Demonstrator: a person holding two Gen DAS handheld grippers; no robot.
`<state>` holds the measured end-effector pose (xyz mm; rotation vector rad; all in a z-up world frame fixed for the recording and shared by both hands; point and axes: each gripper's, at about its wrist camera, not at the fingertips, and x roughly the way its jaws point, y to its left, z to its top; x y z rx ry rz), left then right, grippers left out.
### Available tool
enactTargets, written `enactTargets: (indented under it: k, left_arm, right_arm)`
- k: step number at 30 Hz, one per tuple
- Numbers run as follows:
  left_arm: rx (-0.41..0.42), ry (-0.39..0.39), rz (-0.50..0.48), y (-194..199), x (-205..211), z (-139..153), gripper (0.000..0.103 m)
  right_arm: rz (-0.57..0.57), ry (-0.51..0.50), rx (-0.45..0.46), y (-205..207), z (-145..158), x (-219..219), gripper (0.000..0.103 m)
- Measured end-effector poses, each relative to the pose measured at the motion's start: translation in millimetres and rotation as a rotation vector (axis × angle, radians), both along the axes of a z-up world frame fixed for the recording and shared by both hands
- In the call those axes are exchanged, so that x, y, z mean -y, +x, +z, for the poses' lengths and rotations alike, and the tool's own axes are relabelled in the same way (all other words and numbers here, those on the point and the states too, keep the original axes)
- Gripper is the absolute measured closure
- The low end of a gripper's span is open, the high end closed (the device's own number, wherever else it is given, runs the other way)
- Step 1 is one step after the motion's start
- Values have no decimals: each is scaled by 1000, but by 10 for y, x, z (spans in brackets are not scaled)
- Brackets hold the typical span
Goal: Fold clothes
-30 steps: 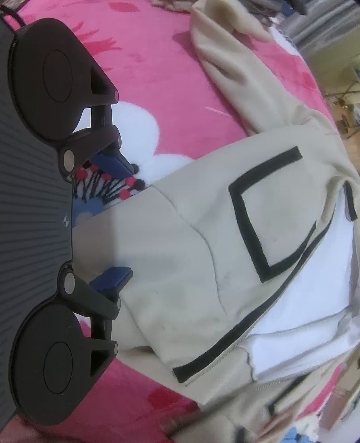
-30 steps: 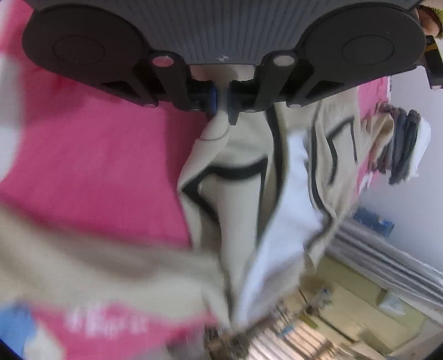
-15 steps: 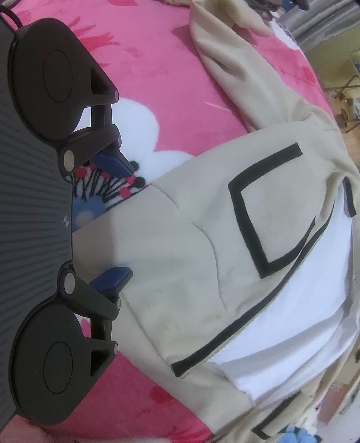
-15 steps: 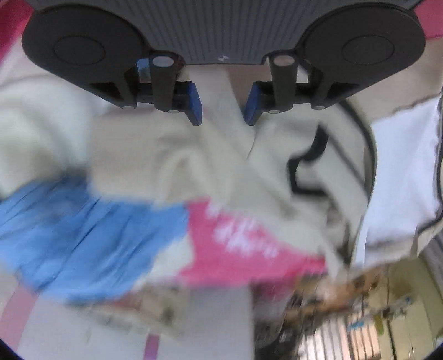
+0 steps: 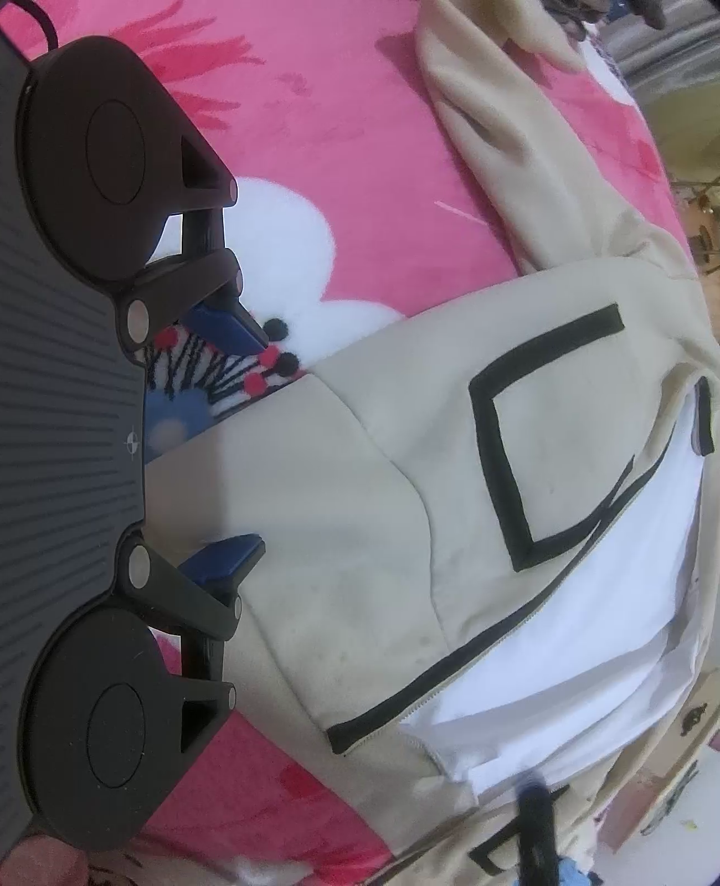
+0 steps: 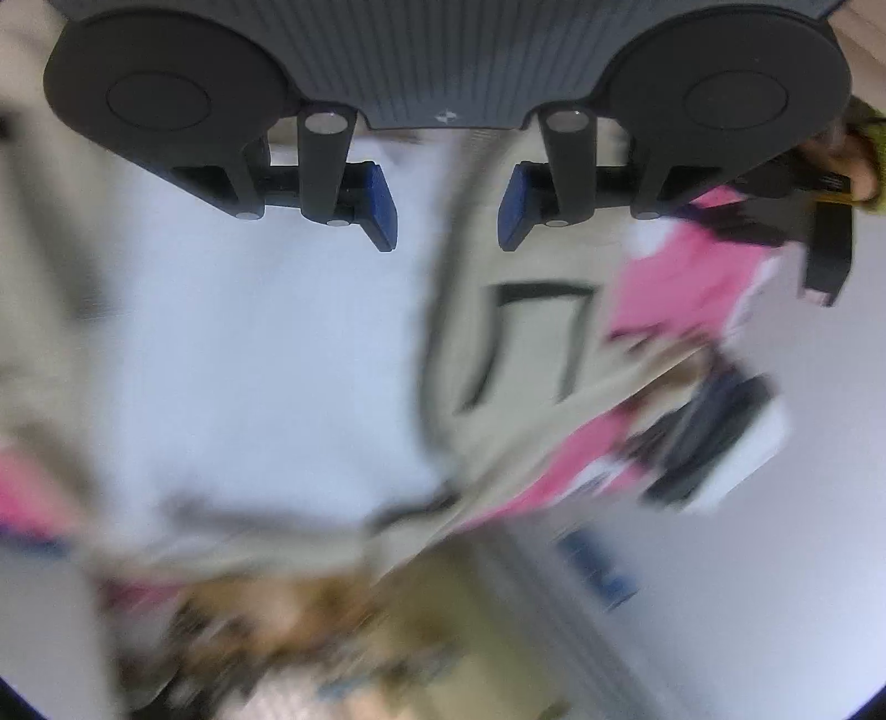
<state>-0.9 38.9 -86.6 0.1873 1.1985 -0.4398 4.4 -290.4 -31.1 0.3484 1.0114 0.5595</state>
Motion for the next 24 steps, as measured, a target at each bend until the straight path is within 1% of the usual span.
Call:
enactTargets:
  k: [2, 3, 4, 5, 6, 8, 9, 10, 12, 15, 18, 19, 20, 21, 22, 24]
  left_arm:
    - [-20, -12, -3, -5, -56, -23, 32]
    - [-30, -18, -7, -9, -67, -34, 33]
    - [-36, -20, -14, -25, -66, -40, 33]
    - [-40, -23, -22, -43, -63, -45, 33]
    - [-45, -25, -30, -62, -60, -50, 33]
    - [-46, -26, -48, -86, -54, -64, 33]
    - [-47, -26, -53, -60, -37, -70, 33]
    - [-47, -26, -56, -54, -29, -72, 33]
    - [-46, -28, -60, -57, -21, -67, 32]
    - [-43, -33, -60, -54, -50, -65, 32]
    - [-40, -26, -62, -65, -44, -60, 32]
    - [-38, -24, -63, -69, -45, -58, 32]
    - [-37, -22, -63, -73, -46, -55, 32]
    - [-36, -19, -64, -66, -39, -69, 31]
    - [-34, -17, -66, -58, -29, -86, 30]
    - [-33, -9, -68, -49, -14, -100, 29]
  right_arm:
    - [43, 20, -66, 205, -211, -208, 61]
    - [70, 25, -111, 277, -351, -287, 66]
    - [85, 15, -144, 334, -464, -347, 77]
    - [86, -5, -165, 311, -534, -398, 80]
    - [87, -2, -179, 322, -592, -427, 86]
    - [81, 10, -191, 286, -616, -442, 93]
    - [85, 11, -191, 241, -592, -447, 101]
    - [79, 12, -189, 212, -568, -420, 103]
    - [63, 13, -184, 158, -522, -356, 103]
    - [-2, 47, -173, 152, -436, -231, 103]
    - [-44, 21, -172, 194, -433, -202, 102]
    - [-59, 19, -191, 210, -460, -186, 97]
    - [-75, 17, -212, 226, -492, -169, 94]
    - [-90, 16, -233, 242, -523, -152, 86]
    - [-78, 13, -233, 225, -538, -183, 77]
    - [-46, 7, -226, 181, -562, -261, 74]
